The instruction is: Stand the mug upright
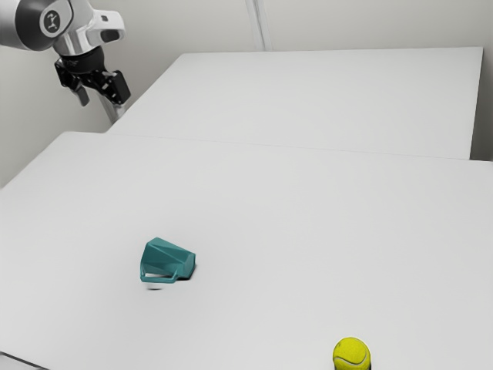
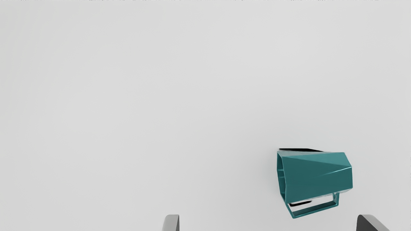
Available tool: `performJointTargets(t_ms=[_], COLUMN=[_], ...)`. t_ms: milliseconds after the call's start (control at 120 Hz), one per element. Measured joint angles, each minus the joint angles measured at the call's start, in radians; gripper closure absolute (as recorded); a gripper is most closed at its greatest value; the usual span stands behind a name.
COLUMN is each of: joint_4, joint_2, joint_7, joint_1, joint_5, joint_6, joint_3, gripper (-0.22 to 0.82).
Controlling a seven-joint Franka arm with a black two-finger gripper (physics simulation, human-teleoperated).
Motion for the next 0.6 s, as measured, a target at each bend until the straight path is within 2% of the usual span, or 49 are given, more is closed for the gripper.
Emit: performJointTargets(t_ms=[425,542,600], joint_4=[-0.052,-0.122,-0.181], joint_2=[-0.009,0.009,0.021], joint_7=[0.022,0.003,-0.009], joint_1=[0.004,0.038,0.044], joint_5=[-0.022,-0.122,-0.196], joint_6=[0.006,0.006,0.004], joint_3=[0.011,0.035,0.083], gripper=[0.0,0.0,0.0])
